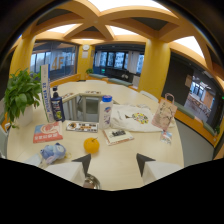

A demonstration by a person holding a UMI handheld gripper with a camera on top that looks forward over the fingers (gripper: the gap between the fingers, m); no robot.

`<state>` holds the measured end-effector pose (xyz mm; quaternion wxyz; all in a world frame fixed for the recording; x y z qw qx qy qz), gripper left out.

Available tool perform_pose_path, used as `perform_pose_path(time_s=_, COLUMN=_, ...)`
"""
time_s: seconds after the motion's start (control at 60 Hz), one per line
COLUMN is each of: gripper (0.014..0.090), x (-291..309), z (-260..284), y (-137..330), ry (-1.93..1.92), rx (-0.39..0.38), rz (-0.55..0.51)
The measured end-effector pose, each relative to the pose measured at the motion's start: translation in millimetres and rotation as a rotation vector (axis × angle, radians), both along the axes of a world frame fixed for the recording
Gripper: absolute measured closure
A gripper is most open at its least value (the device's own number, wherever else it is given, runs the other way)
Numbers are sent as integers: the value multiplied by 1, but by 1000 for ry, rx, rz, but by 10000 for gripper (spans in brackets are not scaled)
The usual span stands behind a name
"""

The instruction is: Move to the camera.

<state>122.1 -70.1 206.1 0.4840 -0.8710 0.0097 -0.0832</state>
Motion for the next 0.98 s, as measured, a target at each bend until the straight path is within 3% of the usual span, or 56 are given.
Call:
perform_pose_path(time_s=0.217, gripper=184, x=56, z=-52, y=108, ry=0, rx=-41, rz=27)
perform_pose_path(time_s=0.4, gripper=185, x=70, z=-97, y=165, ry=28, rx=-85, rz=54)
perform_pose_path(time_s=0.633, gripper=185, x=73, z=-118, y=195, ry=48, rx=-108, rz=77)
perform_pose_path(time_s=0.983, gripper=185, x=75, z=-122, y=200, ry=51, rx=-121, rz=73)
